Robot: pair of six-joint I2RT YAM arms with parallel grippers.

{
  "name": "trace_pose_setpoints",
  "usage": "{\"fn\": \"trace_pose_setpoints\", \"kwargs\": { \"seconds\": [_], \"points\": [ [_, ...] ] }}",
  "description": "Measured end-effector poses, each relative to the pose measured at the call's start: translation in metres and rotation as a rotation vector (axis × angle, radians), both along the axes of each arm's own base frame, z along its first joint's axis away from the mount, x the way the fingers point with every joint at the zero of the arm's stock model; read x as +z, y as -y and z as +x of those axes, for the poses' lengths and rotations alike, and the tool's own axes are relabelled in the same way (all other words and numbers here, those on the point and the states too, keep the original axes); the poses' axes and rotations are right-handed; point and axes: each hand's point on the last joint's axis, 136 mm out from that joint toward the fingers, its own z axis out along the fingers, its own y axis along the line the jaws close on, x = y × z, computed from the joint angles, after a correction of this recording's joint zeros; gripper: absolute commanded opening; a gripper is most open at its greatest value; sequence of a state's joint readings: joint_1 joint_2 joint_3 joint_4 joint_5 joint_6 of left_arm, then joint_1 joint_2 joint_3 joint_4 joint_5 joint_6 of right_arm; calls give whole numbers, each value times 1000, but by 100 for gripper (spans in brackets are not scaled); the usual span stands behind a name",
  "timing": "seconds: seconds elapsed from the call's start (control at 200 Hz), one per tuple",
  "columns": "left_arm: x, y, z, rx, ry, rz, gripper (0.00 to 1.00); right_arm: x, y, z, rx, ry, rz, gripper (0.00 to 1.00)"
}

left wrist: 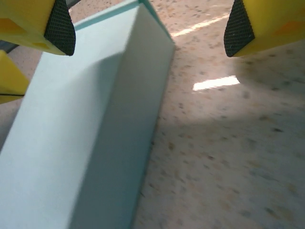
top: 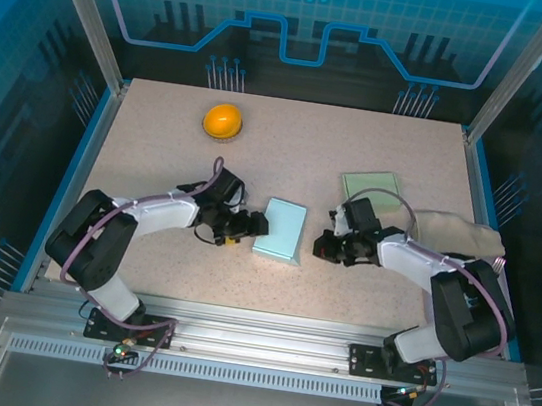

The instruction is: Fold the paper box

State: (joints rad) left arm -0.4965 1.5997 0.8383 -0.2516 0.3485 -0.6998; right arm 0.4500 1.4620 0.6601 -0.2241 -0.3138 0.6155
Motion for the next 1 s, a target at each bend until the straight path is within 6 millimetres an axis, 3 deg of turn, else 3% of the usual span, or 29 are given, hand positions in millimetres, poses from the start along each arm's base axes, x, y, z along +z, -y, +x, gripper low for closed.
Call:
{"fn": "trace_pose_setpoints", "kwargs": {
  "seconds": [0.28, 0.55, 1.0],
  "points": [
    [4, 21, -5, -9, 15, -44, 85, -9, -21, -19, 40, -21, -1, 3],
    [-6, 29, -23, -22, -25, -41, 84, -18, -33, -22, 45, -41, 6, 2],
    [-10, 30, -28, -8, -32, -10, 84, -17, -40, -21, 38, -36, 22, 3]
  ]
}}
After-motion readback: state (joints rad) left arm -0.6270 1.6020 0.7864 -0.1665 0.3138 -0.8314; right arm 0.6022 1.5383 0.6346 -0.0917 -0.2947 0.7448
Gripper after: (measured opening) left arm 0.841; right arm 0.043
